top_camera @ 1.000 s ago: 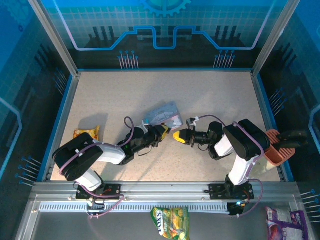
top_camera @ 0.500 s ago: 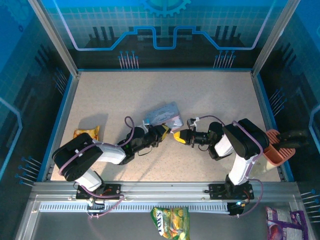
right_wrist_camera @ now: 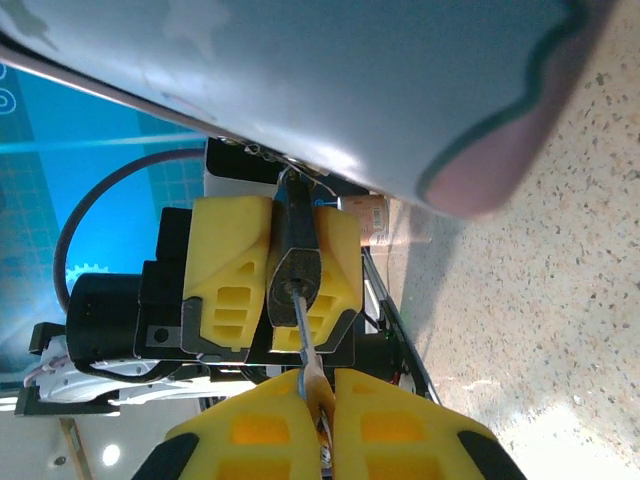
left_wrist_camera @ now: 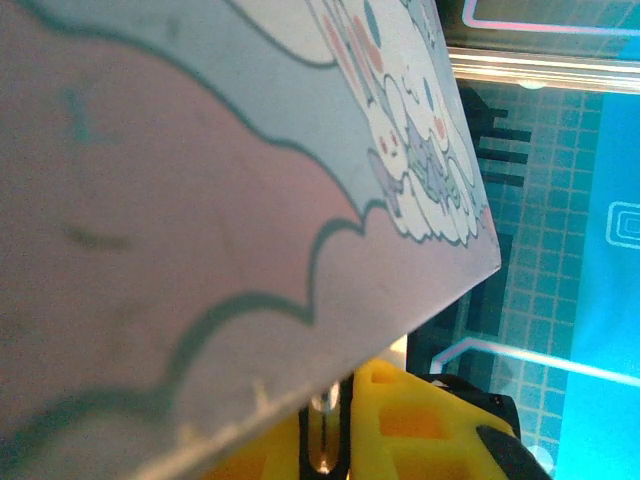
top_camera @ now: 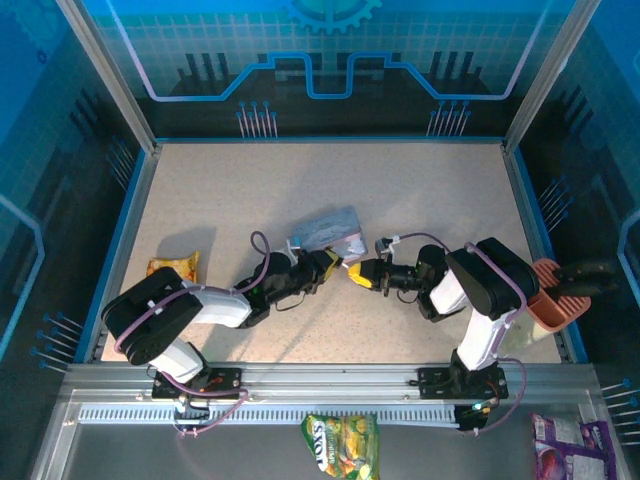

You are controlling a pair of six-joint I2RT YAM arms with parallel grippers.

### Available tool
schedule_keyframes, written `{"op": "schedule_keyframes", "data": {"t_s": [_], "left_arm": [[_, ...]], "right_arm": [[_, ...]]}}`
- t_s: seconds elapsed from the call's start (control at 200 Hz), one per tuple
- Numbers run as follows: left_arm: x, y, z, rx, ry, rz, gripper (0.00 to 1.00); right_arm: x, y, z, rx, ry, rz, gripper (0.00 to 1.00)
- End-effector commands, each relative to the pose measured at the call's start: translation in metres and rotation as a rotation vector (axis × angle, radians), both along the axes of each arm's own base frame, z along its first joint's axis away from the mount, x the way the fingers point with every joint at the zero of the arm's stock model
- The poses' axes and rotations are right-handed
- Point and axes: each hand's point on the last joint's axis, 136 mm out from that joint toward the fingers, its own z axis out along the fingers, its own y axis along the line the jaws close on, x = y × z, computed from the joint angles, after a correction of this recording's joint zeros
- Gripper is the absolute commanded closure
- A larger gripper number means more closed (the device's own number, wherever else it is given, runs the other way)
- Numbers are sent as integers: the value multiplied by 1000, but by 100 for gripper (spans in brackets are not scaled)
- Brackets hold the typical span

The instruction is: Unlock the padlock with the key

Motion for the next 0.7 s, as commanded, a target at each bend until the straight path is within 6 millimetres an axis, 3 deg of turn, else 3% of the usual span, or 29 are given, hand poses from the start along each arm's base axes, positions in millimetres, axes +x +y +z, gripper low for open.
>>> {"op": "schedule_keyframes", "data": {"t_s": [0.0,0.345,0.695], "left_arm": [[-38,-44,83,-182,-188,-256,100],[-39,-44,68,-103,-198,-261,100],[-37,-41,63,-68,-236,-248,100]], "right_arm": [[29,-14,-19,-42,92,-179,92],[24,-13,-23,-40,146,-196,100],[19,-13,-29,-44,199,-228,100]]}}
